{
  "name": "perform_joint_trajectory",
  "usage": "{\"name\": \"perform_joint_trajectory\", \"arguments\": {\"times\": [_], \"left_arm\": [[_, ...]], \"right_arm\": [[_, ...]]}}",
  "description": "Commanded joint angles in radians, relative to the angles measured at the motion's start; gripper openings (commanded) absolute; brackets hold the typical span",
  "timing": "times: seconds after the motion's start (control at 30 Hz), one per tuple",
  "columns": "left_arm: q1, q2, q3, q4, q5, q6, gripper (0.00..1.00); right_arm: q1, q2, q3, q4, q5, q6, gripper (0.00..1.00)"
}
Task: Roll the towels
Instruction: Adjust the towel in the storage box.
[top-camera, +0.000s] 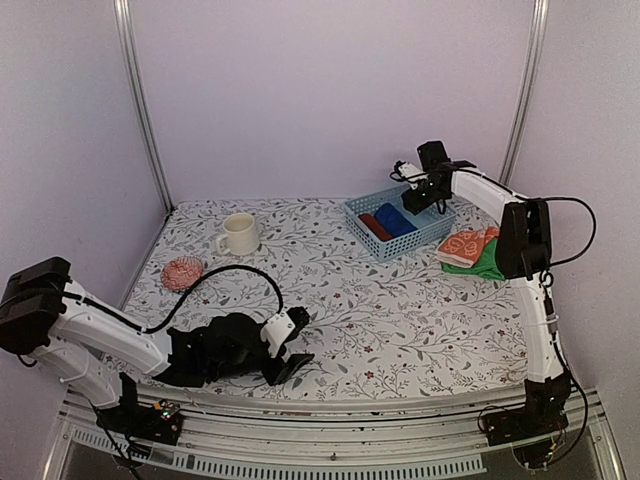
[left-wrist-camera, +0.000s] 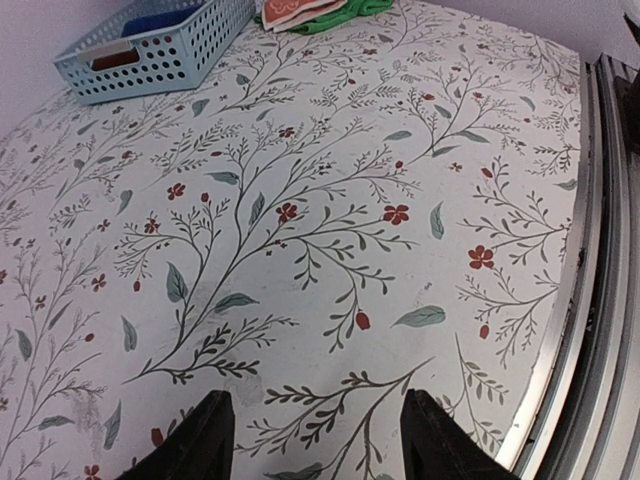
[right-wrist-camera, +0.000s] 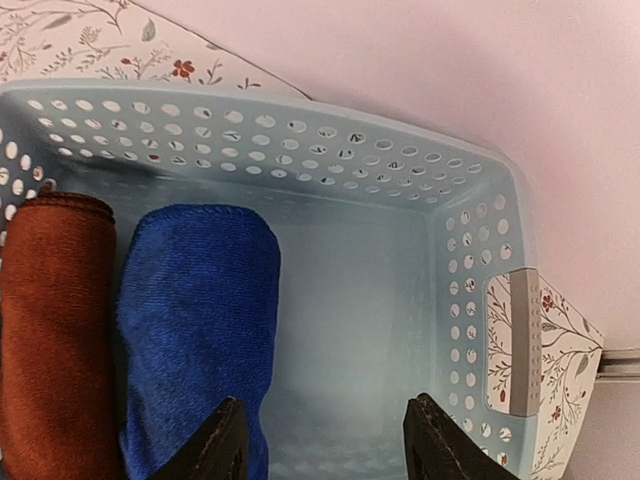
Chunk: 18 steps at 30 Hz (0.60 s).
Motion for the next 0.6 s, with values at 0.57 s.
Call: {"name": "perform_joint_trajectory", "arguments": {"times": [0.57], "left_arm": [[-0.017,0.017,0.033,0.0,0.005,-0.006,0.58]], "right_arm": [[0.01,0.106,0.018,-0.014,-0.099,-0.047,0.55]]}}
